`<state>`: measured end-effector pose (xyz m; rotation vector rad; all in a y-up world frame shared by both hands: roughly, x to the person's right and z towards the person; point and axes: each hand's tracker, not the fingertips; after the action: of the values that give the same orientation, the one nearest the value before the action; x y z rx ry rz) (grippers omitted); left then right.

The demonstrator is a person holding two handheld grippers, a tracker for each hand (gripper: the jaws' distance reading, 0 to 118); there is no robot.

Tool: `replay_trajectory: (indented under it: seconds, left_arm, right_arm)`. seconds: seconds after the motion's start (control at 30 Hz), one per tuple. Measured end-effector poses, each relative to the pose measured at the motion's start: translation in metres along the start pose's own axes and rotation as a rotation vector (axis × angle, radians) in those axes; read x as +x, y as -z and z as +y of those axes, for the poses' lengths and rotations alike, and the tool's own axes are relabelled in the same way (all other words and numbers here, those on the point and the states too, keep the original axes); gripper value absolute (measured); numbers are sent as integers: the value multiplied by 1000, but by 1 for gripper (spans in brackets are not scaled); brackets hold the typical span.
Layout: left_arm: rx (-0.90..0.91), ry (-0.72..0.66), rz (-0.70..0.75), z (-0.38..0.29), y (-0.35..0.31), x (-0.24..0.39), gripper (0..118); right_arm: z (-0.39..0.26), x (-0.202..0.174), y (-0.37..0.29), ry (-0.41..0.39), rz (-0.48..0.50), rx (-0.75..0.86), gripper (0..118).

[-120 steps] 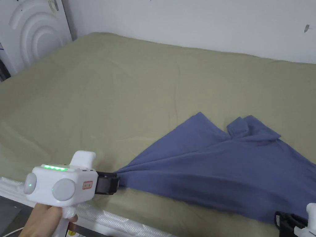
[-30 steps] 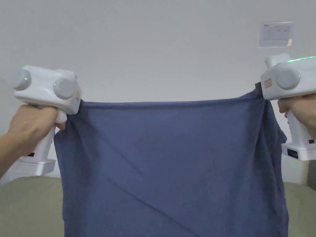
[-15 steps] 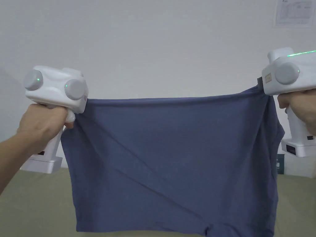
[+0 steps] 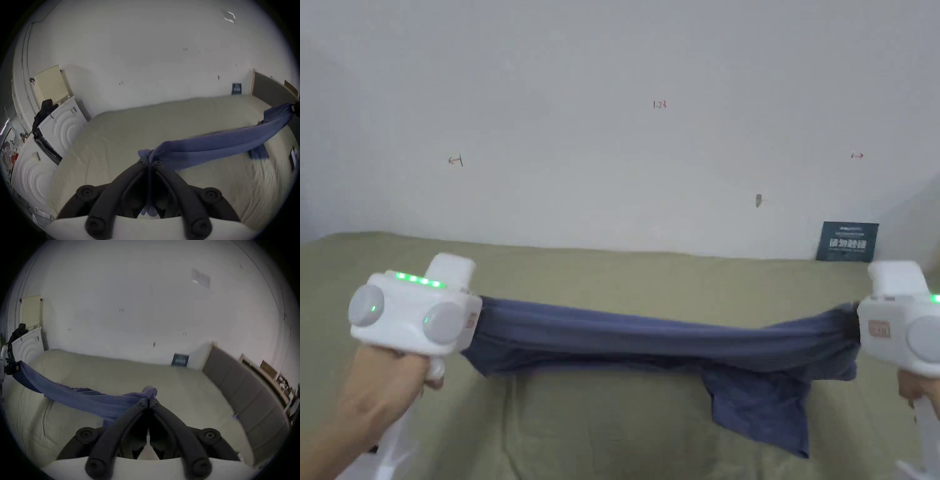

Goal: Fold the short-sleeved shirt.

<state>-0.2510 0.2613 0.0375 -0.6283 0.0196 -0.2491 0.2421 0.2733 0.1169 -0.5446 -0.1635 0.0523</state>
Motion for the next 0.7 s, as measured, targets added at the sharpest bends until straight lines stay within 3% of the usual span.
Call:
replay_trajectory:
  seconds: [0.23, 0.4, 0.7]
  left_arm:
    - [-96, 3, -53, -139, -74, -1, 2]
    - [-154, -107, -103, -219, -104, -25, 2]
    - [-193, -123, -154, -292, -185, -32, 2]
  right_arm:
    - [-128, 8, -65, -9, 75, -106, 0]
    - [-203, 8, -130, 44, 105, -153, 0]
    - [-291, 16, -202, 63, 116, -220, 0]
